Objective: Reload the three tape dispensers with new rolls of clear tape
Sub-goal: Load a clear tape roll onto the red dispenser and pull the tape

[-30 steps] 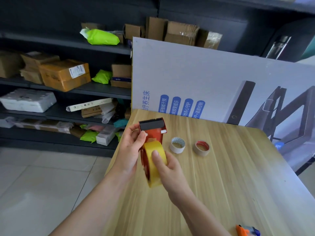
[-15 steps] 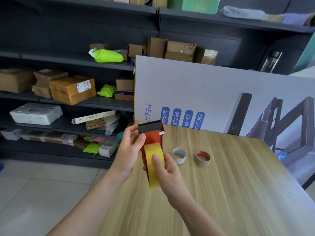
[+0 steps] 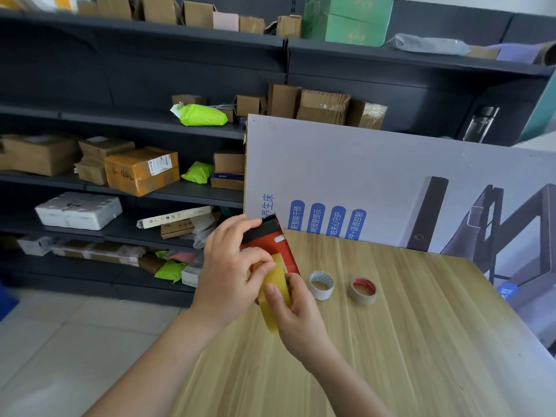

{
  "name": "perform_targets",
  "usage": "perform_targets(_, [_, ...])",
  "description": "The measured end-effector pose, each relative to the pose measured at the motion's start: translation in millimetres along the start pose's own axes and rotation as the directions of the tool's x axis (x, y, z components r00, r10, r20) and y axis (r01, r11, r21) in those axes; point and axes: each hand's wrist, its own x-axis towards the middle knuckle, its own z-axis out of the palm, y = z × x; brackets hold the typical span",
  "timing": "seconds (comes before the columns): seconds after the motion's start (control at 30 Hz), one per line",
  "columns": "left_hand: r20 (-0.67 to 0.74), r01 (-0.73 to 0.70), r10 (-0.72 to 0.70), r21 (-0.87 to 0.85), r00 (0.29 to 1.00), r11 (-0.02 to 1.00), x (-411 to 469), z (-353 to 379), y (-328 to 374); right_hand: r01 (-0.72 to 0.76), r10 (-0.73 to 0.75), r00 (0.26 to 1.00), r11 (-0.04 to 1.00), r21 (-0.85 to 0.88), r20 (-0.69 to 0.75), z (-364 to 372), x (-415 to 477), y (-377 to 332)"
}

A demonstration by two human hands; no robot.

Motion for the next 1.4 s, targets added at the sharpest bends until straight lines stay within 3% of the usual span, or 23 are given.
perform_targets(0.4, [-0.074, -0.044, 0.057, 0.163, 0.996, 0.986, 23.5, -19.8, -1.0, -0.024, 0.017, 0.990, 0.998, 0.050, 0.143, -3.3, -7.8, -0.4])
perform_targets(0.6, [-0.105, 0.012, -0.007, 0.053, 0.994, 0.999, 35.0, -22.8, -4.5, -0.105, 0.083, 0.979, 0.988, 0.110, 0.186, -5.0, -11.0, -1.4])
perform_targets(0.87, [-0.013, 0.059, -0.059, -0.020, 0.998, 0.998, 50.6, -26.5, -5.9, -0.261, 0.258, 0.965, 0.964, 0.050, 0.053, -7.0, -5.4, -1.3])
perform_targets(0.97, [0.050, 0.159, -0.156, -0.075, 0.987, 0.984, 60.2, -32.9, -11.6, -0.296, 0.284, 0.952, 0.948, 0.113, 0.111, -8.5, -3.9, -0.2])
perform_targets(1.1, [0.037, 0.209, -0.208, -0.057, 0.978, 0.976, 75.8, -45.0, -21.4, -0.307, 0.286, 0.945, 0.942, 0.132, 0.156, -10.8, 0.7, 3.6])
perform_targets(1.27, [0.041, 0.126, -0.126, 0.005, 0.991, 0.992, 87.1, -45.3, -20.3, -0.303, 0.292, 0.951, 0.947, 0.110, 0.105, -8.5, 3.2, -0.3])
perform_targets(1.33, [0.012, 0.180, -0.180, 0.002, 0.984, 0.984, 92.1, -43.9, -28.9, -0.281, 0.278, 0.959, 0.956, 0.079, 0.053, -9.3, 5.0, -2.6])
perform_targets(1.4, [-0.047, 0.280, -0.281, -0.035, 0.959, 0.959, 94.8, -41.1, -39.3, -0.255, 0.247, 0.965, 0.963, 0.090, 0.089, -12.2, 7.1, -6.3])
